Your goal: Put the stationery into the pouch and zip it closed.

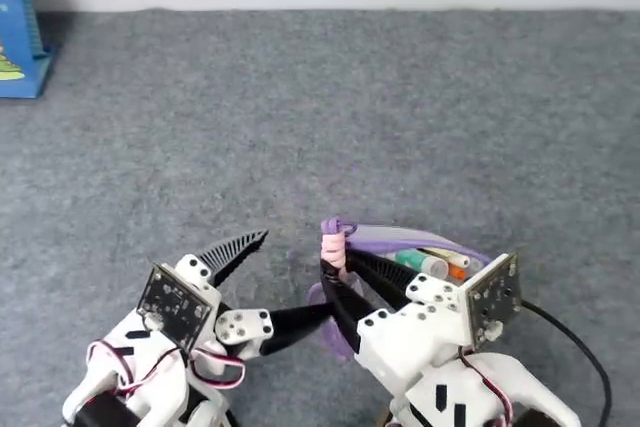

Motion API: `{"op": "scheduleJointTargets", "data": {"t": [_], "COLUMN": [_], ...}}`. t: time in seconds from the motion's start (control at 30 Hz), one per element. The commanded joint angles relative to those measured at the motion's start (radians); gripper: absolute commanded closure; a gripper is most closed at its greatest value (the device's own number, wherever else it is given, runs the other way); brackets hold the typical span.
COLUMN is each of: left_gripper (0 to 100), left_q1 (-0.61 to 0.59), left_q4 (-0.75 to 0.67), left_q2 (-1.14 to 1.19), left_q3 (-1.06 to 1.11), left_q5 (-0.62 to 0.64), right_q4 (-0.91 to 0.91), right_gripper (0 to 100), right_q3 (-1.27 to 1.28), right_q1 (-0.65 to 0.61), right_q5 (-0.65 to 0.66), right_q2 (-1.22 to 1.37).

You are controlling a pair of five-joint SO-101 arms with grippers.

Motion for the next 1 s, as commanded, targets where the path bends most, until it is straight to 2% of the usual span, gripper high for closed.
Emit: {"op": "scheduleJointTargets", "data": {"t": [0.0, 0.13, 0.3, 0.53, 0.77, 0.97], "left_gripper": [60, 60, 60, 60, 60, 60], "left_q1": [-0.043, -0.075, -0.086, -0.086, -0.086, -0.078], "left_q4": [-0.029, -0.009, 0.084, 0.094, 0.086, -0.046], "left_q2": [-0.008, -0.008, -0.008, -0.009, -0.008, -0.003], "left_q3": [-0.01, -0.045, -0.14, -0.153, -0.143, -0.025], "left_q5": [0.014, 0.014, 0.014, 0.014, 0.009, 0.009], "right_q4": [0.01, 0.05, 0.117, 0.119, 0.145, 0.147], "right_gripper": [99.1, 99.1, 99.1, 99.1, 99.1, 99.1], "right_q3": [-0.098, -0.176, -0.206, -0.209, -0.209, -0.209], "right_q1": [-0.01, -0.01, -0.005, -0.004, 0.045, 0.045], "right_q5": [0.023, 0.023, 0.029, 0.06, 0.08, 0.077], "right_q2": [0.013, 0.013, 0.013, -0.053, -0.058, -0.058]}}
